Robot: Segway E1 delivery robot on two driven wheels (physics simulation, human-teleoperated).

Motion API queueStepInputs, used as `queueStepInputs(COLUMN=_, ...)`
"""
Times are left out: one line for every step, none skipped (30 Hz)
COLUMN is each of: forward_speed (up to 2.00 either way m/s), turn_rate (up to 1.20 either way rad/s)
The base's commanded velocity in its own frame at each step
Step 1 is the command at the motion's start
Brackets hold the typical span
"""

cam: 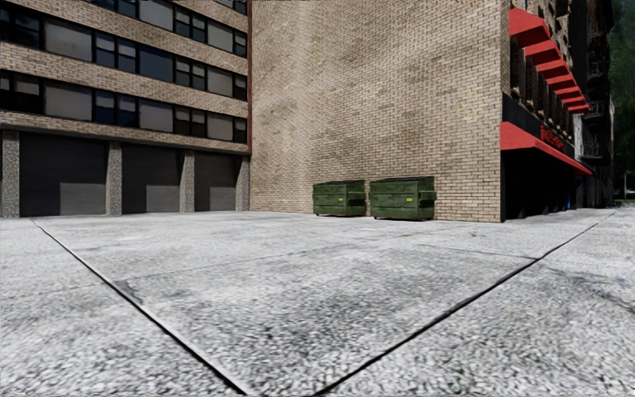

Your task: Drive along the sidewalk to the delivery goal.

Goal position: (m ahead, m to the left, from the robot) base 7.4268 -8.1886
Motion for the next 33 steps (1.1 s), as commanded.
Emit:
queueStepInputs(forward_speed=1.55, turn_rate=-0.69)
queueStepInputs(forward_speed=1.55, turn_rate=-0.69)
queueStepInputs(forward_speed=1.55, turn_rate=-0.69)
queueStepInputs(forward_speed=1.55, turn_rate=-0.69)
queueStepInputs(forward_speed=1.55, turn_rate=-0.69)
queueStepInputs(forward_speed=1.55, turn_rate=-0.69)
queueStepInputs(forward_speed=1.55, turn_rate=-0.69)
queueStepInputs(forward_speed=1.55, turn_rate=-0.69)
queueStepInputs(forward_speed=1.55, turn_rate=-0.69)
queueStepInputs(forward_speed=1.55, turn_rate=-0.69)
queueStepInputs(forward_speed=1.55, turn_rate=-0.69)
queueStepInputs(forward_speed=1.55, turn_rate=-0.69)
queueStepInputs(forward_speed=1.55, turn_rate=-0.69)
queueStepInputs(forward_speed=1.55, turn_rate=-0.69)
queueStepInputs(forward_speed=1.55, turn_rate=-0.69)
queueStepInputs(forward_speed=1.55, turn_rate=-0.69)
queueStepInputs(forward_speed=1.55, turn_rate=-0.69)
queueStepInputs(forward_speed=1.55, turn_rate=-0.69)
queueStepInputs(forward_speed=1.55, turn_rate=-0.69)
queueStepInputs(forward_speed=1.55, turn_rate=-0.69)
queueStepInputs(forward_speed=1.55, turn_rate=-0.69)
queueStepInputs(forward_speed=1.55, turn_rate=-0.69)
queueStepInputs(forward_speed=1.55, turn_rate=-0.68)
queueStepInputs(forward_speed=1.56, turn_rate=-0.65)
queueStepInputs(forward_speed=1.69, turn_rate=-0.64)
queueStepInputs(forward_speed=1.69, turn_rate=-0.64)
queueStepInputs(forward_speed=2.00, turn_rate=-0.64)
queueStepInputs(forward_speed=2.00, turn_rate=-0.64)
queueStepInputs(forward_speed=2.00, turn_rate=-0.64)
queueStepInputs(forward_speed=2.00, turn_rate=-0.64)
queueStepInputs(forward_speed=2.00, turn_rate=-0.64)
queueStepInputs(forward_speed=2.00, turn_rate=-0.64)
queueStepInputs(forward_speed=2.00, turn_rate=-0.62)
